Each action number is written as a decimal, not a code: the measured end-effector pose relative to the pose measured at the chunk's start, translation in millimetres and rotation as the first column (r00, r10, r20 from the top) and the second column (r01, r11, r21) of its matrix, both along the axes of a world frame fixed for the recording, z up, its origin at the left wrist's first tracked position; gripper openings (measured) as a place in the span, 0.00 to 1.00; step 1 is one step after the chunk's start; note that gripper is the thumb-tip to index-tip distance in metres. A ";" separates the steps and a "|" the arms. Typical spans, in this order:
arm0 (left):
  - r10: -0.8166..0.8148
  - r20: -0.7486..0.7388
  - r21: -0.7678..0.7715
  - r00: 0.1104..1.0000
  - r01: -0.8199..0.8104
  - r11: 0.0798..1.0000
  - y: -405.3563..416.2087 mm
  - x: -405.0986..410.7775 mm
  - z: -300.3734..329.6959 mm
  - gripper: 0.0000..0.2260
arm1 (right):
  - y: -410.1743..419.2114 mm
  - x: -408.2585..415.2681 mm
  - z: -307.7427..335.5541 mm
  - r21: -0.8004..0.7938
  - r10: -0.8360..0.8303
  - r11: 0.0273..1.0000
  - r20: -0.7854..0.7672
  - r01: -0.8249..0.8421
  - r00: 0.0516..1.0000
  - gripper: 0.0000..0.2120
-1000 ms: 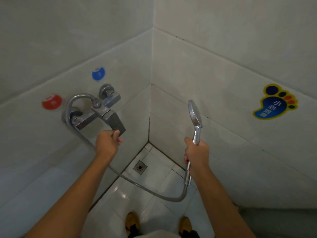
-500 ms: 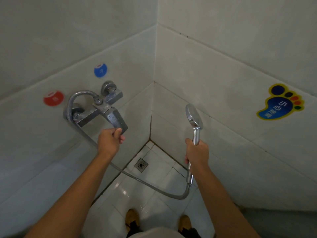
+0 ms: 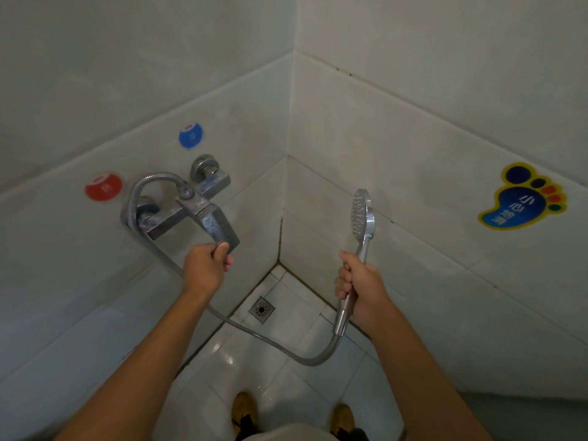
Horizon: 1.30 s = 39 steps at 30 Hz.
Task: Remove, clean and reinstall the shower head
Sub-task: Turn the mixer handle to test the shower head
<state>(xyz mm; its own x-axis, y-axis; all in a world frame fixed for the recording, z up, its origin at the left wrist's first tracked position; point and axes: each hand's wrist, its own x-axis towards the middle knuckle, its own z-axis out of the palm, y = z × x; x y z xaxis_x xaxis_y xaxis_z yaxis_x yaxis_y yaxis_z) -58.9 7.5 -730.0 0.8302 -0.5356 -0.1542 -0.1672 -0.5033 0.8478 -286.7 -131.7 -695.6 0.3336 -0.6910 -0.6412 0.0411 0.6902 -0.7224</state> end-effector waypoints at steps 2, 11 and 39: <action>0.002 -0.001 -0.006 1.000 -0.002 1.000 0.9 0.6 0.2 0.16 | 0.1 1.5 -1.3 -0.044 -0.008 0.999 -0.066 0.005 0.998 0.15; 0.009 0.008 -0.014 1.000 -0.009 1.000 0.5 -1.6 2.8 0.16 | -4.1 0.8 -14.5 -0.446 -0.092 0.859 -0.616 -0.250 0.782 0.14; 0.031 0.000 -0.017 1.000 -0.031 0.999 0.9 -3.0 1.6 0.16 | -10.9 15.4 13.0 -0.333 0.080 0.932 -0.200 -0.144 0.977 0.07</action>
